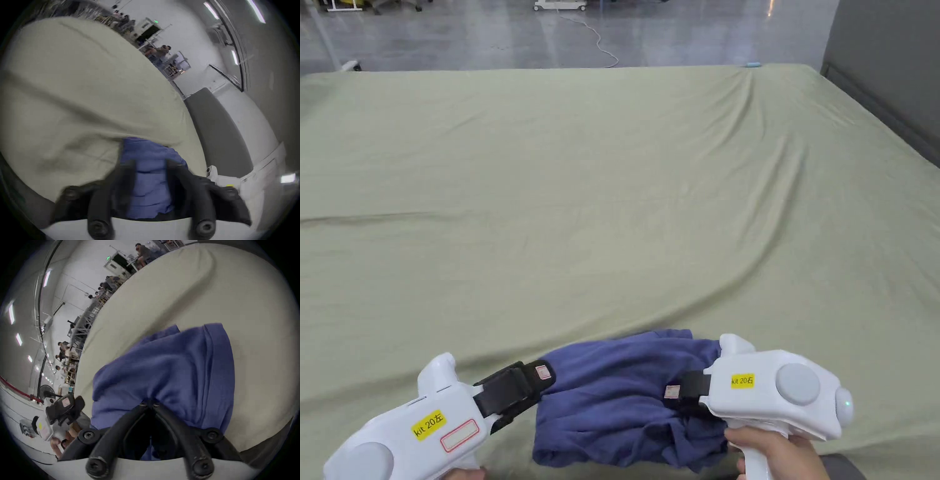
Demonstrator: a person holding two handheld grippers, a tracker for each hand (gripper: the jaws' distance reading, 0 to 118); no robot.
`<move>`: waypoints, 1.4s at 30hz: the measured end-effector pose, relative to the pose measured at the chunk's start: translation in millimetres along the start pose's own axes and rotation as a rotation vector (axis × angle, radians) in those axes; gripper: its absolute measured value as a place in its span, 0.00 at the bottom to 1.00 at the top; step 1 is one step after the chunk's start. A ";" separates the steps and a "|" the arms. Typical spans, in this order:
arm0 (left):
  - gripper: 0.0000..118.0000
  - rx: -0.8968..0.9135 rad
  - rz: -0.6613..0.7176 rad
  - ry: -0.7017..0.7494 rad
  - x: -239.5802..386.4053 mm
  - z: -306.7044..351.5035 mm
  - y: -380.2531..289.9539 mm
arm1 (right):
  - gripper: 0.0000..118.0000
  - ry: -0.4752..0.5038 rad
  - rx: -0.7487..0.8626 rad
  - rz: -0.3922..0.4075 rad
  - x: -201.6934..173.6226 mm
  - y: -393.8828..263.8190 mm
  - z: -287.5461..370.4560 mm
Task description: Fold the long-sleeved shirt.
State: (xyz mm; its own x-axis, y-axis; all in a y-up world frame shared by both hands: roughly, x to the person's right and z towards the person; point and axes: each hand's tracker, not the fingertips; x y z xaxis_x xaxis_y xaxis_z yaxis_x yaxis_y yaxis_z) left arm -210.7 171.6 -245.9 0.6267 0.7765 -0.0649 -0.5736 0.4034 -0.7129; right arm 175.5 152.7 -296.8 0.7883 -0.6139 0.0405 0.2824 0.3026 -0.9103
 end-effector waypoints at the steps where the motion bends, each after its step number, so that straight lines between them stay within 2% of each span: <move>1: 0.75 -0.018 -0.008 0.009 -1.2 -4.4 0.8 | 0.00 0.004 -0.003 -0.010 0.9 0.2 0.4; 2: 0.79 -0.037 -0.015 0.022 -3.2 -10.4 0.6 | 0.00 0.000 -0.006 -0.017 0.0 0.1 1.1; 7: 0.79 -0.079 0.075 0.064 -19.0 -34.0 -7.0 | 0.00 -0.004 -0.002 -0.009 -2.7 -0.6 -0.1; 11: 0.79 -0.067 0.077 -0.016 -21.8 -38.2 -5.9 | 0.00 -0.003 0.006 -0.009 -2.5 -2.5 -0.1; 16: 0.78 -0.141 0.217 -0.215 -30.0 -77.4 -6.7 | 0.00 0.001 0.001 -0.013 -1.2 -0.5 -0.7; 17: 0.74 -0.159 0.213 -0.235 -28.0 -84.8 -9.0 | 0.00 0.002 -0.001 -0.013 -1.2 -0.3 -0.7; 18: 0.64 -0.174 0.189 -0.207 -22.6 -92.0 -12.8 | 0.00 0.002 -0.001 -0.013 -0.1 0.6 -0.5; 19: 0.35 -0.199 0.154 -0.146 -16.1 -95.6 -17.3 | 0.00 0.003 -0.002 -0.014 0.1 0.8 -0.5; 20: 0.11 -0.240 0.099 -0.074 -9.3 -100.6 -20.9 | 0.00 0.002 -0.002 -0.015 0.2 1.0 -0.3; 24: 0.11 -0.244 -0.016 -0.026 14.5 -86.7 -7.5 | 0.00 -0.024 -0.015 -0.005 -7.4 4.1 5.9; 26: 0.11 -0.256 -0.109 0.018 30.7 -81.9 6.7 | 0.00 -0.088 -0.005 0.056 -18.9 8.3 11.0; 27: 0.11 -0.253 -0.159 0.027 39.2 -77.6 15.2 | 0.00 -0.121 0.024 0.115 -28.8 10.7 15.2; 30: 0.10 -0.240 -0.186 0.031 57.8 -68.0 33.8 | 0.00 -0.167 0.112 0.225 -61.0 17.8 27.9; 35: 0.10 -0.208 -0.249 0.090 69.9 -44.6 71.2 | 0.00 -0.093 0.180 0.284 -112.5 27.8 33.5; 39: 0.10 -0.183 -0.222 0.110 44.8 -13.9 117.3 | 0.00 -0.078 0.220 0.421 -173.1 29.2 17.4; 42: 0.10 -0.148 -0.234 0.182 13.8 20.7 151.7 | 0.00 -0.075 0.243 0.543 -225.8 22.8 -9.2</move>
State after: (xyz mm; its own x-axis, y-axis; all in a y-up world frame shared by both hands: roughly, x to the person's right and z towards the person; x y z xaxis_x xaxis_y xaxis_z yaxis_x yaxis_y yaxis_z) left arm -300.0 253.5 -340.5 0.8241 0.5664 -0.0011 -0.3283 0.4761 -0.8158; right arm -1.1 291.5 -330.5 0.8887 -0.2744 -0.3674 -0.0617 0.7223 -0.6888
